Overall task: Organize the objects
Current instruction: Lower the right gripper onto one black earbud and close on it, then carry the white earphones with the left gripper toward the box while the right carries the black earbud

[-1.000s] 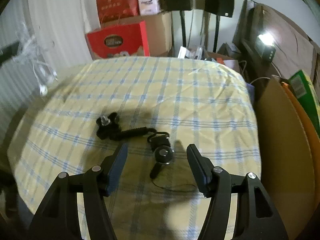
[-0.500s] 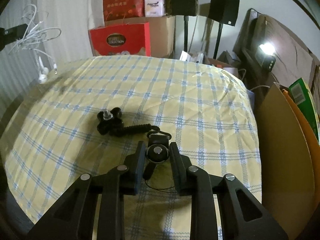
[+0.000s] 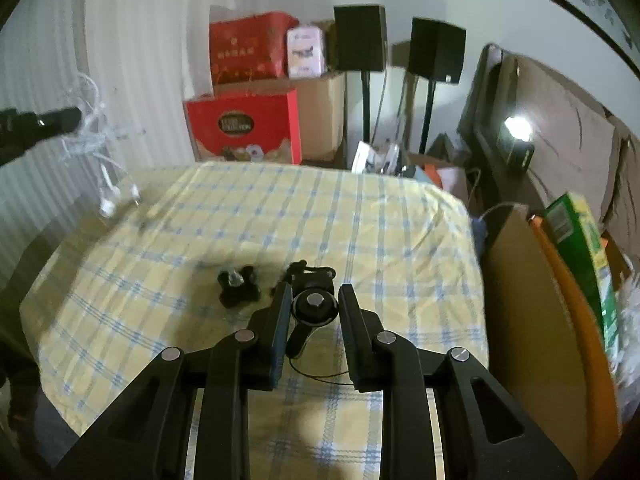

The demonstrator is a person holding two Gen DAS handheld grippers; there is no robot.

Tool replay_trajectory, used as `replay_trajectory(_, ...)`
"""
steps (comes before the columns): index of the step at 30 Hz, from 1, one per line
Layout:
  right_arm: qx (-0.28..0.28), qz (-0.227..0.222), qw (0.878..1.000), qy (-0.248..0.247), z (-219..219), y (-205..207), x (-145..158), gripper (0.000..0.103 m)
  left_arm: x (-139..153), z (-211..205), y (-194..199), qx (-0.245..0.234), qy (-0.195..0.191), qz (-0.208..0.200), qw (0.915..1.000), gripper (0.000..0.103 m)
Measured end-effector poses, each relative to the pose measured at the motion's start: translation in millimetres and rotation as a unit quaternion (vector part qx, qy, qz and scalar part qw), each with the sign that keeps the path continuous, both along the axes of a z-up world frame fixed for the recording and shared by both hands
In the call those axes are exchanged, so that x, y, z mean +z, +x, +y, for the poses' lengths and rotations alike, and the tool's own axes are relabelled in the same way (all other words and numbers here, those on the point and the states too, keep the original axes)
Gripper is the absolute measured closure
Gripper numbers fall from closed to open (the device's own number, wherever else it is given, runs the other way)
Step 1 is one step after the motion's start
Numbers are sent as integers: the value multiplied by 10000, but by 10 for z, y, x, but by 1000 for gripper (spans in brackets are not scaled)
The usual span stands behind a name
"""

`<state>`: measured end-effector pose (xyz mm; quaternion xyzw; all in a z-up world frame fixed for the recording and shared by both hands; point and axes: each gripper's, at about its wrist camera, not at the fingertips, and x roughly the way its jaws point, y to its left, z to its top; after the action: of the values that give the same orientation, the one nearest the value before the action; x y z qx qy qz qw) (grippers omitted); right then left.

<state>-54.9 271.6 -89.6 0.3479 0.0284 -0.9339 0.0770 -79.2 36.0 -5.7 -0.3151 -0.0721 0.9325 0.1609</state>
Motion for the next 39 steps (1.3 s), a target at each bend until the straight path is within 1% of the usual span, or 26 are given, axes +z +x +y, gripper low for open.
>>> replay_trajectory(12, 96, 615, 9980, -67, 122, 368, 443, 79, 99, 145, 89, -12, -118, 144, 9998, 99)
replay_trajectory(25, 166, 1062, 9942, -2, 291, 633, 820, 79, 184, 430, 222, -183, -284, 239, 9991, 99)
replay_trajectory(33, 136, 1265, 9919, -51, 416, 733, 995, 79, 271, 537, 306, -265, -299, 313, 9987, 99)
replay_trajectory(39, 6, 1269, 9919, -60, 520, 777, 1049, 79, 336, 576, 354, -307, -258, 365, 9985, 99)
